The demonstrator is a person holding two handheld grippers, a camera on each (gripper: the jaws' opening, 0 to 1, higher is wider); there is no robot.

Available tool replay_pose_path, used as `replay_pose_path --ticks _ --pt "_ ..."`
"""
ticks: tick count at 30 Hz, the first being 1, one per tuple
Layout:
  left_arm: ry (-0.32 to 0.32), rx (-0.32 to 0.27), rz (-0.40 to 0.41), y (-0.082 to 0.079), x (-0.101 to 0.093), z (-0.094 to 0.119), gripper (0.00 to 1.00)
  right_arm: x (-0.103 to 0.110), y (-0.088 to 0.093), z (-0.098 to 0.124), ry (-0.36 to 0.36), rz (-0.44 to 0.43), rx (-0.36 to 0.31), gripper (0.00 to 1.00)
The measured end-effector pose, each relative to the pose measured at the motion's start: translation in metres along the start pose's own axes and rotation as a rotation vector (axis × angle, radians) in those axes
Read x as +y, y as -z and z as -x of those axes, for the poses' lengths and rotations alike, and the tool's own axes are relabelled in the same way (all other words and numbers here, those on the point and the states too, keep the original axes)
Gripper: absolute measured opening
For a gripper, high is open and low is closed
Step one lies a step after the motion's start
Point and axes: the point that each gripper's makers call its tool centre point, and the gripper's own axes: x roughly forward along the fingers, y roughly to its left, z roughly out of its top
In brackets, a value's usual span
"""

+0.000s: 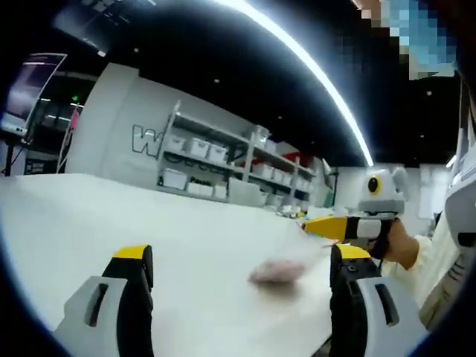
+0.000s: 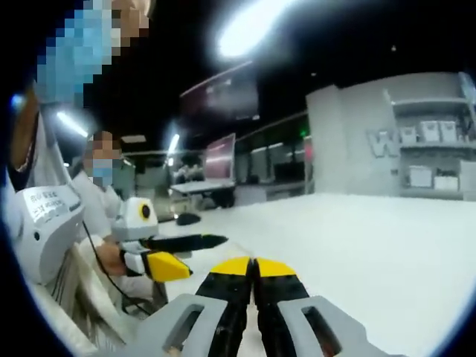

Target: Open the resealable bag by pulling the two sides of the seal apart until the entire bag opening is separated and visibly accessible.

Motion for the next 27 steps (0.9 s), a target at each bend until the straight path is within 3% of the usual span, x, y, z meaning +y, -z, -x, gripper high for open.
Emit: replay_pose_path --ticks 27 --pt "-0.020 -0.028 0.009 -0.004 0.003 0.002 0.97 0.000 -0.055 -0.007 -0.019 0.188 -0.051 0.00"
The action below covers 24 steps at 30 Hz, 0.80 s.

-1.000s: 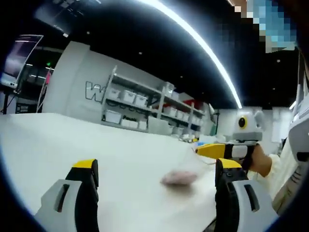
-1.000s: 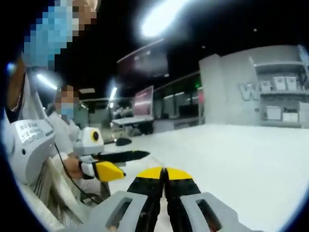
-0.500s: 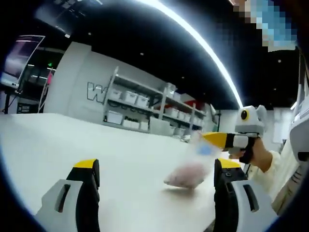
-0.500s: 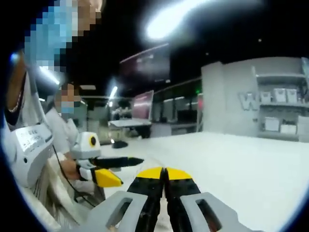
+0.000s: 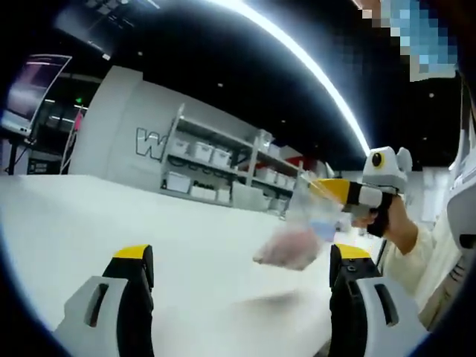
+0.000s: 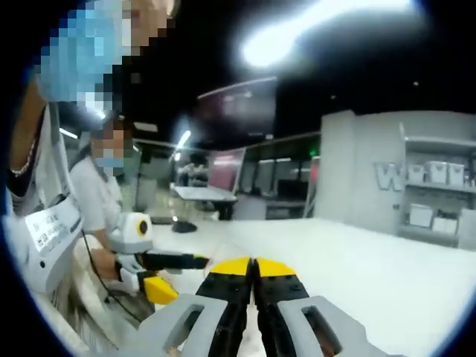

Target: Open the resealable bag by pulling the two sides of the seal apart until the entire bag opening is separated and visibly accessible.

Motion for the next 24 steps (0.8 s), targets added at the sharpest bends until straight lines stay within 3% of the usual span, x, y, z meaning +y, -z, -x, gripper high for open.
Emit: replay_pose_path --ticks 24 --pt "0.005 -0.007 -0.002 -0.004 0.000 -0.001 0.97 -0.024 -0.016 -0.023 -0.029 0.093 0.040 0.00"
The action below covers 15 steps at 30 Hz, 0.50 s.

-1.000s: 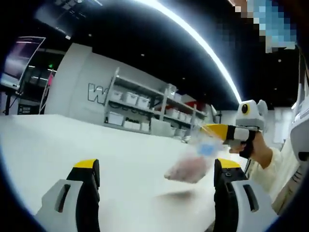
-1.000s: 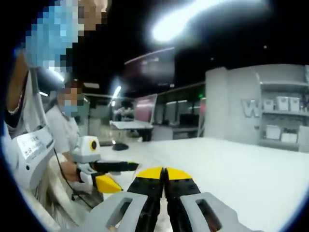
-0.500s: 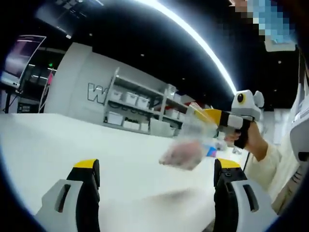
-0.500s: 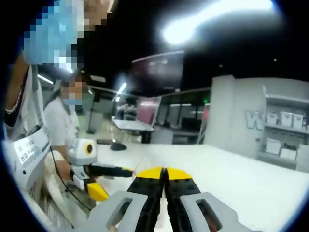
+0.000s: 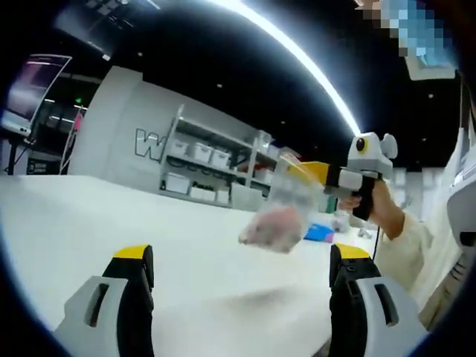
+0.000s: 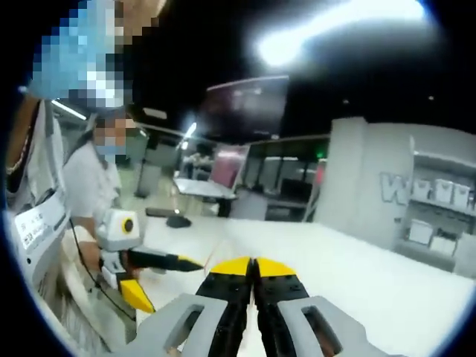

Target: Open the resealable bag by pulling the two sides of the seal apart until the entire bag opening is separated and visibly accessible.

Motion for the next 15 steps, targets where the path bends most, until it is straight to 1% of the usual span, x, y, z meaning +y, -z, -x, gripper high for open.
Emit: replay_pose_path --ticks 6,10,15 --pt "-0.005 0.002 -0.005 0.000 0.001 0.000 0.97 -0.012 -0.008 -0.006 -0.005 0.025 0.008 0.00" --pt "-0.008 0.006 -0.010 0.000 0.002 0.001 0.97 -0.018 -0.013 -0.011 -0.005 0.058 0.016 0.00" --pt "-0.008 0.006 -0.013 0.000 0.001 0.000 0.97 -0.024 -0.014 -0.016 -0.010 0.078 0.031 0.00"
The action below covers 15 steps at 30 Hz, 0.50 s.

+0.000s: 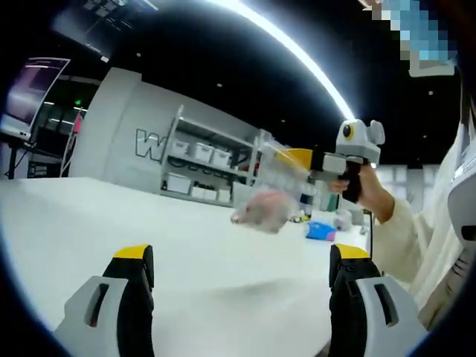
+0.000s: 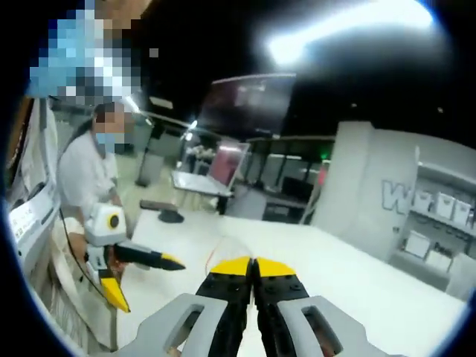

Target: Open the resealable bag by pulling the two sides of the seal apart until the entire bag opening is separated and visibly accessible.

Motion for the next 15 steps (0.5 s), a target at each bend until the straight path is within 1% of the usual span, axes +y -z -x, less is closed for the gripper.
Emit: replay_pose_path --ticks 8,15 --pt "-0.003 0.002 -0.006 0.001 0.000 0.003 0.97 -0.006 0.007 -0.011 -0.015 0.015 0.036 0.00" --pt "-0.012 0.001 -0.009 0.001 0.003 0.004 0.97 -0.021 0.009 -0.022 -0.012 0.001 0.048 0.00"
